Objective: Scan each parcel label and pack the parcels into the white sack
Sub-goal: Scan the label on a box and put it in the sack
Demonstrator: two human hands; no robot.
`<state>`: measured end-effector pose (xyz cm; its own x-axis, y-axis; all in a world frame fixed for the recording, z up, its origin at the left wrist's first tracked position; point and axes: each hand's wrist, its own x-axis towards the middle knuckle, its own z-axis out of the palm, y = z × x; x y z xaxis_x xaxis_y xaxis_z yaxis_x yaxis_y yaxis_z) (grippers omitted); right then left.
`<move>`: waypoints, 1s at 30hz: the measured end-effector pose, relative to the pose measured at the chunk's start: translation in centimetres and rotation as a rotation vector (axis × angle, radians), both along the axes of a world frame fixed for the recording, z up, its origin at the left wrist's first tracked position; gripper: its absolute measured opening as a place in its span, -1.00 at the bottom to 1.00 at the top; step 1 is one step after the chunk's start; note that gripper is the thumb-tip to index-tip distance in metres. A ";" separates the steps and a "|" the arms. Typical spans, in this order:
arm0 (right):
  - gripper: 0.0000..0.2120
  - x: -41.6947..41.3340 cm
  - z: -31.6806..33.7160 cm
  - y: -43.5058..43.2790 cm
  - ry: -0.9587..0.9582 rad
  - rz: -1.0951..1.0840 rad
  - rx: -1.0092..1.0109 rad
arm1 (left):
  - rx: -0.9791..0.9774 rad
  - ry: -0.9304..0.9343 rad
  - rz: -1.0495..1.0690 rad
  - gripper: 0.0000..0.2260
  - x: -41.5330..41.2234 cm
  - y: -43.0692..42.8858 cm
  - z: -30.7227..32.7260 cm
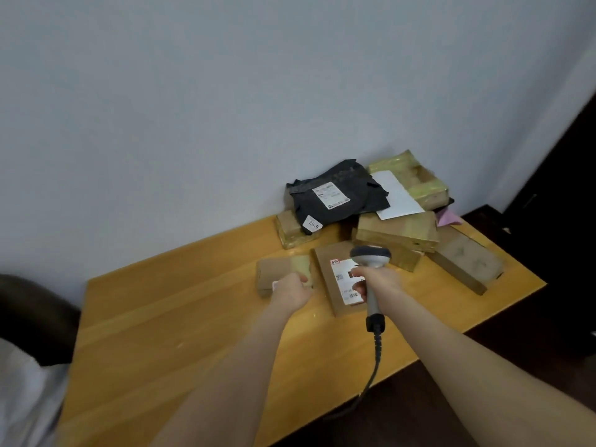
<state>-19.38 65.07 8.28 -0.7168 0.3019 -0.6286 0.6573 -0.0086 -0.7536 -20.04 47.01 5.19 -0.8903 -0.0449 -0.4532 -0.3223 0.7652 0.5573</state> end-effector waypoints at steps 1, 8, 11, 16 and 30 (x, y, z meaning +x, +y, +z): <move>-0.89 -0.8 -0.6 0.7 -0.018 0.006 0.019 | 0.020 -0.028 0.012 -0.63 -0.5 0.6 -1.0; -0.87 -5.9 -5.9 3.6 -0.101 0.092 0.187 | 0.138 -0.158 0.114 -0.85 -5.0 4.1 -6.7; -0.88 -7.4 -7.7 4.4 -0.139 0.139 0.156 | 0.226 -0.219 0.171 -0.92 -6.5 5.3 -8.3; -0.86 -8.6 -9.3 5.0 -0.192 0.199 -0.014 | 0.385 -0.356 0.319 -0.67 -7.4 7.1 -10.0; -0.84 -7.7 -2.0 4.5 -0.045 0.304 -0.189 | 0.611 -0.233 0.747 -0.65 -4.3 4.9 -3.4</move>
<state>-27.12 69.60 6.25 -0.7261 -0.0455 -0.6861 0.6838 0.0564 -0.7275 -24.34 51.89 1.79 -0.6146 -0.2585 -0.7453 -0.7559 -0.0770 0.6501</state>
